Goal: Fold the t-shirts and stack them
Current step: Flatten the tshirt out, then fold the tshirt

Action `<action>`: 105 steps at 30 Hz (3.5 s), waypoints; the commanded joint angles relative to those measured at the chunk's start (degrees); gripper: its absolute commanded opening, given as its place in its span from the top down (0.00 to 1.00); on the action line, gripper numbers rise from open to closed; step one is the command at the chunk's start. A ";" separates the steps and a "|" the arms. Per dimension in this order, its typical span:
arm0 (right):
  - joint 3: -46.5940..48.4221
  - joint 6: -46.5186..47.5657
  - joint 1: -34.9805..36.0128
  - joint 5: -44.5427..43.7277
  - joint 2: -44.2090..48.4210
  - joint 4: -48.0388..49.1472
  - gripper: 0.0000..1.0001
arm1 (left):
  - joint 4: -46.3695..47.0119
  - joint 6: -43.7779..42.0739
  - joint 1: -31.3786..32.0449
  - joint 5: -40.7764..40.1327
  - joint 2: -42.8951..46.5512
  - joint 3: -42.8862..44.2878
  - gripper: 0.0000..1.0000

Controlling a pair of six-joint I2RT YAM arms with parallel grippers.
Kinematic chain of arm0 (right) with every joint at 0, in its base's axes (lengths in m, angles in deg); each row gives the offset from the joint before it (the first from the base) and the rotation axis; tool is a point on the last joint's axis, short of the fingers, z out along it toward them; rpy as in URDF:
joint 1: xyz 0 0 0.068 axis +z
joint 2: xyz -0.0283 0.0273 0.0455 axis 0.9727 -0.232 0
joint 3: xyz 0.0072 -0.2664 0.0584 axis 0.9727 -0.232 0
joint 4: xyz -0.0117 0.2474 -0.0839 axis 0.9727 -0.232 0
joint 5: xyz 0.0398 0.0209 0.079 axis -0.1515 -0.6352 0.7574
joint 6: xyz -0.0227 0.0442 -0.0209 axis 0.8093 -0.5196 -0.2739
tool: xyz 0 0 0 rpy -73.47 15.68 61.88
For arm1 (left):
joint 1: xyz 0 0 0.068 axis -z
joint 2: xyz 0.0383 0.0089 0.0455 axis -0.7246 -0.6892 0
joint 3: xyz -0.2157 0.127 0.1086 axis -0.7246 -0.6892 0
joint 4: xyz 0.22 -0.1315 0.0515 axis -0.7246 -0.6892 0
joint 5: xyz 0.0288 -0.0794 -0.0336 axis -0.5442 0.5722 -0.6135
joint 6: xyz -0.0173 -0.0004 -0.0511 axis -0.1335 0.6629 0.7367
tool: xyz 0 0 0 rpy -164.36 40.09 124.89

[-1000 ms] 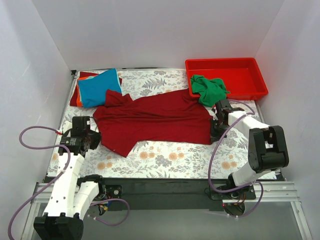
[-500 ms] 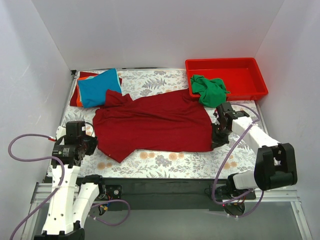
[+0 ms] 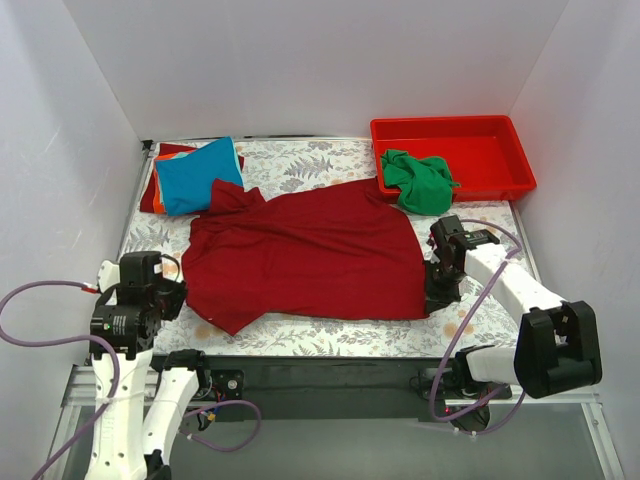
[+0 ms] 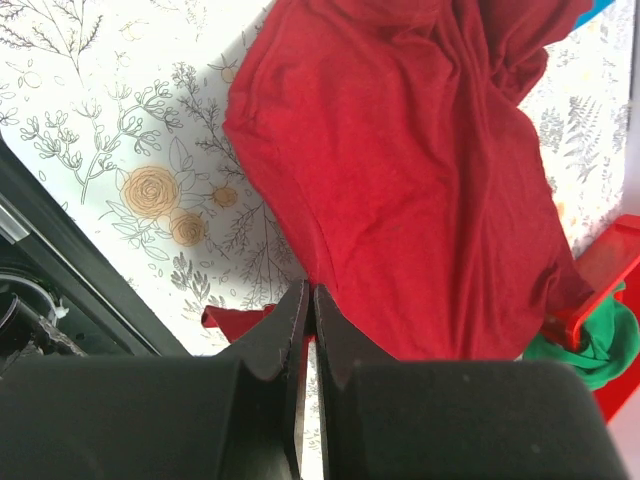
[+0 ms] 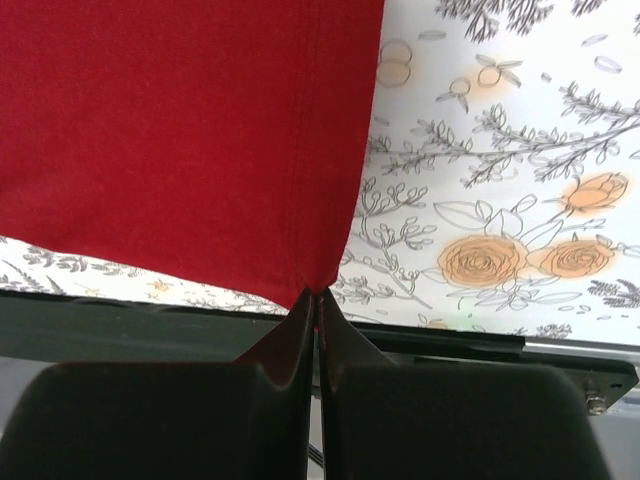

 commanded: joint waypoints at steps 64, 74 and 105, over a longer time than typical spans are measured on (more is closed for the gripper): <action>34.97 6.87 -4.48 -1.41 -29.20 -4.29 0.99 | 40.50 -15.35 -8.53 12.74 -26.06 -0.72 1.00; 37.61 7.31 -4.74 -1.24 -32.90 -4.12 0.99 | 45.85 -17.45 -9.06 16.44 -32.12 -1.42 1.00; 41.13 10.21 -5.09 1.49 -30.36 -3.86 0.40 | 45.43 -24.40 -9.76 19.16 -38.11 -3.08 0.35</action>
